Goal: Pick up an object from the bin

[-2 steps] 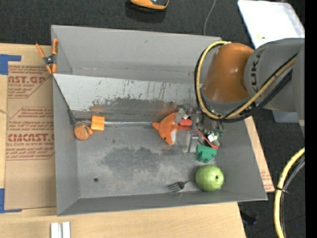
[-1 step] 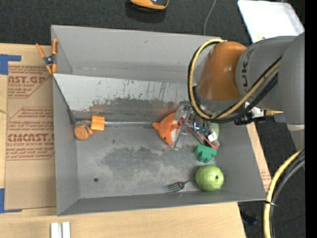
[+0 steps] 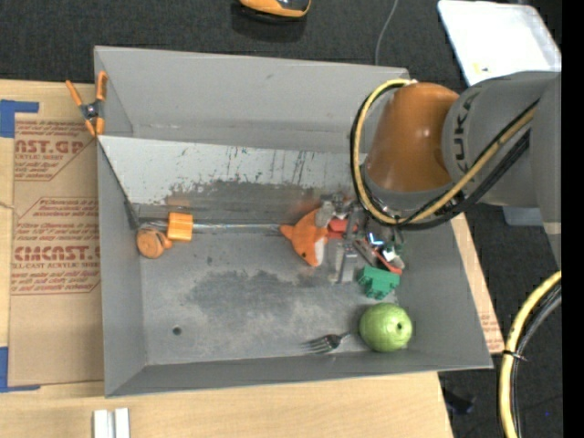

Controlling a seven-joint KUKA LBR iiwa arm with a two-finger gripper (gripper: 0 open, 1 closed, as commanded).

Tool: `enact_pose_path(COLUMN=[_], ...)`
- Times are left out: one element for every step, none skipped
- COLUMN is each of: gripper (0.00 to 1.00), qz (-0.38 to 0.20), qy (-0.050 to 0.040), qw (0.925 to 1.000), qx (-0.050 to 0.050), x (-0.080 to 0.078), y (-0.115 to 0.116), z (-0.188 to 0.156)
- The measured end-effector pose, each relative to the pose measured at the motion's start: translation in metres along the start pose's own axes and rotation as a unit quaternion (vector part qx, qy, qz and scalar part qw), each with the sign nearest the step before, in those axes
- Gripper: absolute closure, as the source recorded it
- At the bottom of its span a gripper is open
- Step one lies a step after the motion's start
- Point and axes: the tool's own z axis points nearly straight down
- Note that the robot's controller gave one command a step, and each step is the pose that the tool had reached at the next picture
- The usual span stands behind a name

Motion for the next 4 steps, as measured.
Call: enact_pose_path(gripper=[0.00, 1.00, 1.00, 1.00], qz=[0.220, -0.126, -0.127, -0.128], qy=[-0.0017, -0.0140, -0.0140, -0.0154], qw=[0.9756, 0.9919, 0.9918, 0.9916], qx=[-0.003, 0.003, 0.003, 0.003], x=[0.001, -0.009, -0.009, -0.010], y=[-0.001, 0.003, 0.003, 0.004], z=[0.035, 0.041, 0.042, -0.002])
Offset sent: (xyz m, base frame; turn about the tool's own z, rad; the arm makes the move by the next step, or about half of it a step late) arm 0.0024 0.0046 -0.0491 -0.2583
